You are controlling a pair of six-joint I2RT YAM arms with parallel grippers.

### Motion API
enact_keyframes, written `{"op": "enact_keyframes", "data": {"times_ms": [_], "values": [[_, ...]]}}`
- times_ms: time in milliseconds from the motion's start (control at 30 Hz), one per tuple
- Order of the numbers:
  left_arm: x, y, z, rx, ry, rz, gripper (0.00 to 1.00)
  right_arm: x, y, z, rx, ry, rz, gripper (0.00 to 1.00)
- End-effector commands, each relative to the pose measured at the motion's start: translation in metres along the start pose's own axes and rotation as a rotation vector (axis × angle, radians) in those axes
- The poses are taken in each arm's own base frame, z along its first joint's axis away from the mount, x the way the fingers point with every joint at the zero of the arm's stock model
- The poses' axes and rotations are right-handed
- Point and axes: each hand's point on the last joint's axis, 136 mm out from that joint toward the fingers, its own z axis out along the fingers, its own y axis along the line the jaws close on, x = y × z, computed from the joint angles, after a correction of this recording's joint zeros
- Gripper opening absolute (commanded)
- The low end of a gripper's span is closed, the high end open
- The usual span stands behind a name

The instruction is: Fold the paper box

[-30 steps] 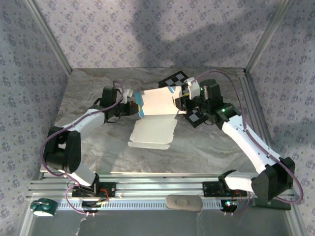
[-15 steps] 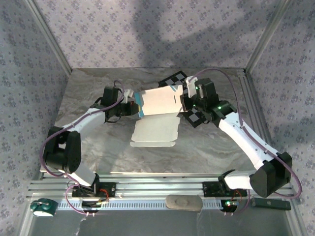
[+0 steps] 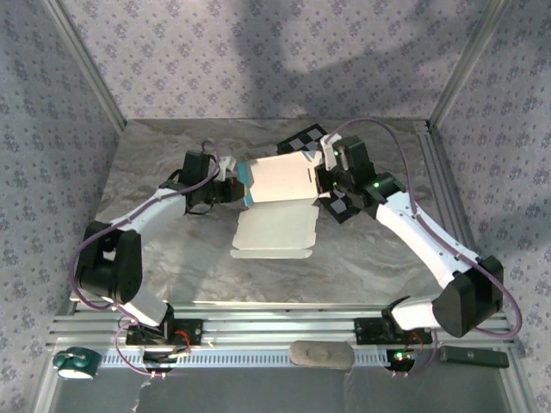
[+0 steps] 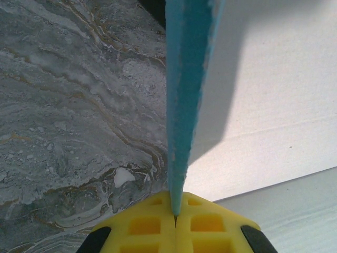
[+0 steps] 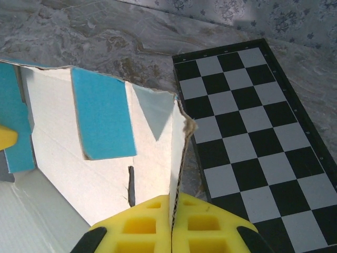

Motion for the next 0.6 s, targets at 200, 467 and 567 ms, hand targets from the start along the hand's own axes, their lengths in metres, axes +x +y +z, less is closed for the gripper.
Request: {"op": "enact_keyframes", "data": {"times_ms": [200,467,567], "values": [[-0.007,-0.007,-0.003,-0.064,-0.012,-0.005,0.00,-0.009,-0.010,-0.004,0.294,-0.030,-0.097,0.00],[-0.004,-0.014,0.008,-0.149,-0.025,-0.022,0.00,-0.012,-0.002,-0.007,0.630,-0.073,-0.177,0.00],[-0.007,-0.017,0.006,-0.151,-0.035,-0.027,0.00,-0.016,0.005,-0.011,0.748,-0.092,-0.206,0.00]]}}
